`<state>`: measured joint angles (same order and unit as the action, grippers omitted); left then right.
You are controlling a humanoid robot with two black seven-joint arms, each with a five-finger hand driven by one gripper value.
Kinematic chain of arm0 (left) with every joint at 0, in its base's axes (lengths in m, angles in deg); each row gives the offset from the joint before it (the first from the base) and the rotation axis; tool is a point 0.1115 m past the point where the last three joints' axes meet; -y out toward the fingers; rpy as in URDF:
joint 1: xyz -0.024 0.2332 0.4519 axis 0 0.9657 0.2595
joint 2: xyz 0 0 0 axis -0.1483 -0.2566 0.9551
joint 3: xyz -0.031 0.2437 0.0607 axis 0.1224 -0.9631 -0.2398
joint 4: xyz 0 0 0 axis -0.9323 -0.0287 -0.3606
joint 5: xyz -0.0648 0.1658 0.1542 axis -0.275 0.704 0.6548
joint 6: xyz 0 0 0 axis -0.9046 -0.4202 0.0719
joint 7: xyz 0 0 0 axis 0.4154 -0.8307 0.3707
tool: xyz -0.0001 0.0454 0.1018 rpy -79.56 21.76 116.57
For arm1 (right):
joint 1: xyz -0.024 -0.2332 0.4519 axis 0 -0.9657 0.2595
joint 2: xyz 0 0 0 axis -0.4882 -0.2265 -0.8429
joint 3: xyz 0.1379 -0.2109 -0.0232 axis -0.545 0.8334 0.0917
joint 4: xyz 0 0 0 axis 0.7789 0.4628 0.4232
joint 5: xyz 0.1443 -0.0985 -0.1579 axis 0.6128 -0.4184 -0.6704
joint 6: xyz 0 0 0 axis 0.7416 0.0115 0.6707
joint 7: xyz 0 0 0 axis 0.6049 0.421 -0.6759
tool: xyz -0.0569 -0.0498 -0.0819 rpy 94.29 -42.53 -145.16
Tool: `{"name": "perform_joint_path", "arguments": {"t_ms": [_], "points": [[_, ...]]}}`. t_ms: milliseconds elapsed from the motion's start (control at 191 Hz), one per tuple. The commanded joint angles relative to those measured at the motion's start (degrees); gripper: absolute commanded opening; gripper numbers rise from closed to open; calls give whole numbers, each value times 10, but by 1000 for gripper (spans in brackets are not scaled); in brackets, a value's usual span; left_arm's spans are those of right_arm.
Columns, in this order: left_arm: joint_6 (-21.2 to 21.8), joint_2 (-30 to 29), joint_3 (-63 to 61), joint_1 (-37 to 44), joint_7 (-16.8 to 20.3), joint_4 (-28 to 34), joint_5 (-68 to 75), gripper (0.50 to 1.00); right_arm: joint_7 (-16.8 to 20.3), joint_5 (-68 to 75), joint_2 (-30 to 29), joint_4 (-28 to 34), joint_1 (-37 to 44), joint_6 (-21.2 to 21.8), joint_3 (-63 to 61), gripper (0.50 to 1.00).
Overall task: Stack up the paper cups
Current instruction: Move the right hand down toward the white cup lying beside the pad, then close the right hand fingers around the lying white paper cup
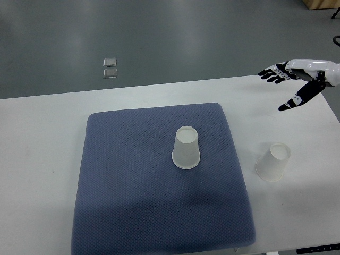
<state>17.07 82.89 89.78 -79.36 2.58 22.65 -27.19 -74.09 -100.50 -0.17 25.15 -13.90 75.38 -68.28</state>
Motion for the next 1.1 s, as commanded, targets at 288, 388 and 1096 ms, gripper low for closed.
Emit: {"name": "perform_joint_path", "arguments": {"t_ms": [288,388,1096], "points": [[1,0,0,0,0,0,0,1000,-9,-145,67,142,-79,-71,90,924],[0,0,0,0,0,0,0,1000,-10,-149,66,142,-79,-82,91,924],[0,0,0,0,0,0,0,1000,-6,-148,45,126,-93,-231,152,924]]}}
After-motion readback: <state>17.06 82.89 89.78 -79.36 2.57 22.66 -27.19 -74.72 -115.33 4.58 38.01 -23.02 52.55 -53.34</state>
